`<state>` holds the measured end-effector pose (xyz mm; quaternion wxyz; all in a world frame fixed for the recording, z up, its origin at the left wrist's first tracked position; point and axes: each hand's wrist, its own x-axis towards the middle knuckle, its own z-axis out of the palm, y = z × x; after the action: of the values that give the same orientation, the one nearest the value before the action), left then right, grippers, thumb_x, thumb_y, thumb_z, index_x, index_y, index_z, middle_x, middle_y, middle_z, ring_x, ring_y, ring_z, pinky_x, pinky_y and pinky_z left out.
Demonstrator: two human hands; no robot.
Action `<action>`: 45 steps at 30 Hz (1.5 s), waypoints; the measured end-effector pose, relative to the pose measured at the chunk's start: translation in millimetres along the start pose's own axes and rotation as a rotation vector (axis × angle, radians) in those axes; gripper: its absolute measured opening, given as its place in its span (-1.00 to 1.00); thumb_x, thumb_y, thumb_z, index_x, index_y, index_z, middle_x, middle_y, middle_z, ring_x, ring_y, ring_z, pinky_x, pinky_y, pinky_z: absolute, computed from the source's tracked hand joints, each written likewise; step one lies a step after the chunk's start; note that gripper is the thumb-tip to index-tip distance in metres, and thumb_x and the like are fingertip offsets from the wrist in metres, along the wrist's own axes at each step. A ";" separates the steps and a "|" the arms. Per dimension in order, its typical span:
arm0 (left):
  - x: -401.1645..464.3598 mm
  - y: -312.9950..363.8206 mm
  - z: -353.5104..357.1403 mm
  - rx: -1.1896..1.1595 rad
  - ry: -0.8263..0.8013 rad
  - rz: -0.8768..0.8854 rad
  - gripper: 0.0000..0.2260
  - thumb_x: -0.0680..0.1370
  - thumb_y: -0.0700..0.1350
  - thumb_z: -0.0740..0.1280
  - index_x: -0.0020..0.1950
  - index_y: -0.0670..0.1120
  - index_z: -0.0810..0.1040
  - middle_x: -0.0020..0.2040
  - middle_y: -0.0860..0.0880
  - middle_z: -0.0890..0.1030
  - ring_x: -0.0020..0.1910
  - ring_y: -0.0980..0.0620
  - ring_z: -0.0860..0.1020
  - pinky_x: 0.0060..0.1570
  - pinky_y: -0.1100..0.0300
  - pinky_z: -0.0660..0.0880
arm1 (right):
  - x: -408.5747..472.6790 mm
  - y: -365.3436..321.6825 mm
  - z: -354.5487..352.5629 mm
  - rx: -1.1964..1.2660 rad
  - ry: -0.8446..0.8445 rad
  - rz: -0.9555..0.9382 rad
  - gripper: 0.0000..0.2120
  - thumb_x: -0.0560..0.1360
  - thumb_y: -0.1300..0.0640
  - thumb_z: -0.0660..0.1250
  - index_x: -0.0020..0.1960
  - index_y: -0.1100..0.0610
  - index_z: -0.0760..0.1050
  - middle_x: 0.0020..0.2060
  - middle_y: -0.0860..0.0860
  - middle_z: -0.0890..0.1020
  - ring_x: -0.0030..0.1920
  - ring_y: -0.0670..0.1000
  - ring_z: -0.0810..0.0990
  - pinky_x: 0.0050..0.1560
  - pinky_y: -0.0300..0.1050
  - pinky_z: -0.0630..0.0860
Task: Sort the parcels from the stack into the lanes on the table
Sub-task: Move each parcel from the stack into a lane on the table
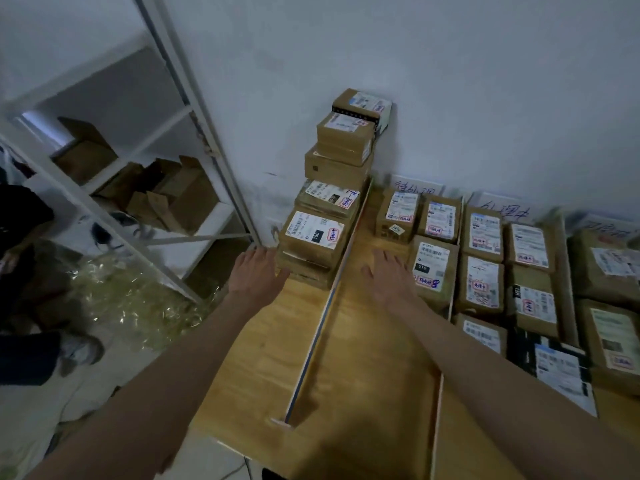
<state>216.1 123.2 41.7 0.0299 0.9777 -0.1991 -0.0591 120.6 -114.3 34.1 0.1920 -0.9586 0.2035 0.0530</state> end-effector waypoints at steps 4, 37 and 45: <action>50.5 -17.9 4.7 -0.025 -0.024 0.068 -0.54 0.63 0.19 0.07 0.36 -0.09 0.41 0.31 -0.11 0.51 0.32 -0.11 0.46 0.40 -0.10 0.31 | 33.0 -24.1 6.3 0.053 -0.041 0.099 -0.55 0.64 -0.01 0.09 0.45 0.18 0.29 0.38 0.15 0.42 0.36 0.18 0.40 0.35 0.13 0.36; 115.6 -34.4 52.0 -1.127 -0.364 -0.542 -0.51 0.41 0.31 0.44 0.03 -0.07 0.48 0.01 -0.05 0.61 0.04 -0.09 0.60 0.06 -0.03 0.58 | 83.9 -103.3 50.6 0.669 -0.175 0.469 -0.65 0.60 0.15 0.28 0.35 0.22 0.38 0.21 0.12 0.58 0.16 0.10 0.60 0.06 -0.04 0.60; 90.1 -39.1 51.4 -1.198 -0.446 -0.405 -0.65 0.45 0.12 0.50 0.10 -0.08 0.64 0.01 -0.04 0.69 -0.07 0.04 0.64 -0.22 0.21 0.51 | 66.6 -105.4 62.1 0.658 -0.226 0.395 -0.62 0.53 -0.04 0.36 0.24 0.17 0.54 0.10 0.11 0.63 0.03 0.10 0.66 0.06 0.09 0.63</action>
<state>307.0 121.9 -21.7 0.5139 0.7747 0.0540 -0.3644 223.1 -25.8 1.5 0.4960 -0.7766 0.3675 0.1262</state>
